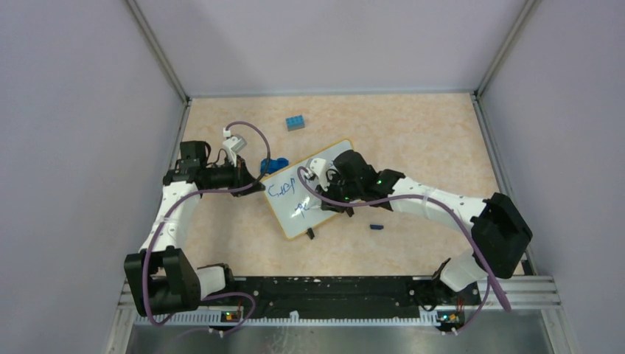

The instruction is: Write a sentence on the whiteboard

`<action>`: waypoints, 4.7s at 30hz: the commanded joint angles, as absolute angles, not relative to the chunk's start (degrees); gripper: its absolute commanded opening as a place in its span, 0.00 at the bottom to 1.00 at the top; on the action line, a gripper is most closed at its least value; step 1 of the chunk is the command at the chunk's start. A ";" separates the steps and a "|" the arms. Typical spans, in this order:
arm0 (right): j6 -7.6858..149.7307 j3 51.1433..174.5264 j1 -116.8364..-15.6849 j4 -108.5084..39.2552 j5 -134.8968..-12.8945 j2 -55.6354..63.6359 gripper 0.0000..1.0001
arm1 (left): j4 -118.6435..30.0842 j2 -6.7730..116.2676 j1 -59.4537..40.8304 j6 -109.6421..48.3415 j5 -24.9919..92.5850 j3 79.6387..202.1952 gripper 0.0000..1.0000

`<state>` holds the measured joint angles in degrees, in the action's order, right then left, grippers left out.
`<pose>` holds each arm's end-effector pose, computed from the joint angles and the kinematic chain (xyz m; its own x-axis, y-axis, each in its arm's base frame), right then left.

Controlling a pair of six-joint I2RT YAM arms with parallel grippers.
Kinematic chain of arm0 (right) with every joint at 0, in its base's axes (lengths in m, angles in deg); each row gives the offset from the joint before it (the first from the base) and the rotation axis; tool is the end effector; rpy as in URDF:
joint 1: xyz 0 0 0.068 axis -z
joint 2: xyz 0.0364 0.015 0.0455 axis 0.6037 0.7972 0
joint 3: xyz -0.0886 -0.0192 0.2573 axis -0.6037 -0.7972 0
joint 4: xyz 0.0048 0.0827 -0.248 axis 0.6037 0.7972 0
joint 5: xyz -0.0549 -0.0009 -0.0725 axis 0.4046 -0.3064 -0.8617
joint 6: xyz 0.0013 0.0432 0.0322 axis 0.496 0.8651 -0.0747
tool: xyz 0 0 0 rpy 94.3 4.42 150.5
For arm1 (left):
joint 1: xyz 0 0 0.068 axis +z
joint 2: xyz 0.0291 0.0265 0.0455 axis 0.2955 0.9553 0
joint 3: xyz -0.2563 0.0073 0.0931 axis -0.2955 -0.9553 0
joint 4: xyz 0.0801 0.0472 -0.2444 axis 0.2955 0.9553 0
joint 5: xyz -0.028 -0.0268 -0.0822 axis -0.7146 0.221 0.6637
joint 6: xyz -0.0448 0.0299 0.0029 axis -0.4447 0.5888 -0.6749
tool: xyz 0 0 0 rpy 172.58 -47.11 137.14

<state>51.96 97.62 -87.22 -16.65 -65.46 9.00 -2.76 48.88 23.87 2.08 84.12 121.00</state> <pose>0.2018 0.2567 0.2494 -0.2540 -0.6213 -0.7412 -0.9396 0.3404 0.0367 0.2322 -0.0033 0.2680 -0.6282 0.1158 -0.7694 0.6770 0.5688 -0.4671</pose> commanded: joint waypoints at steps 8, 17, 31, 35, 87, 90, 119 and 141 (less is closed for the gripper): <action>51.64 101.00 -86.26 -18.75 -69.23 7.99 0.00 | -2.45 49.10 23.43 4.29 82.37 119.73 0.00; 52.32 101.71 -86.26 -18.97 -69.97 8.23 0.00 | -2.47 49.17 23.41 4.39 82.49 119.74 0.00; 53.13 102.87 -86.70 -19.57 -68.79 9.36 0.00 | -2.44 49.00 23.43 4.47 82.36 119.63 0.00; 53.35 102.90 -87.13 -19.92 -68.44 9.47 0.00 | -2.45 48.99 23.43 4.40 82.35 119.66 0.00; 50.41 96.84 -85.68 -15.98 -67.39 7.04 0.00 | -2.45 49.36 23.43 4.31 82.31 119.85 0.00; 50.23 97.69 -85.60 -16.13 -67.92 6.82 0.00 | -2.47 49.45 23.43 4.23 82.28 119.94 0.00; 50.24 95.84 -83.29 -16.11 -66.91 6.37 0.00 | -2.62 49.35 23.42 4.23 82.31 119.75 0.00; 50.23 100.31 -80.82 -14.58 -63.84 3.43 0.00 | -2.71 49.19 23.41 4.04 82.30 119.76 0.00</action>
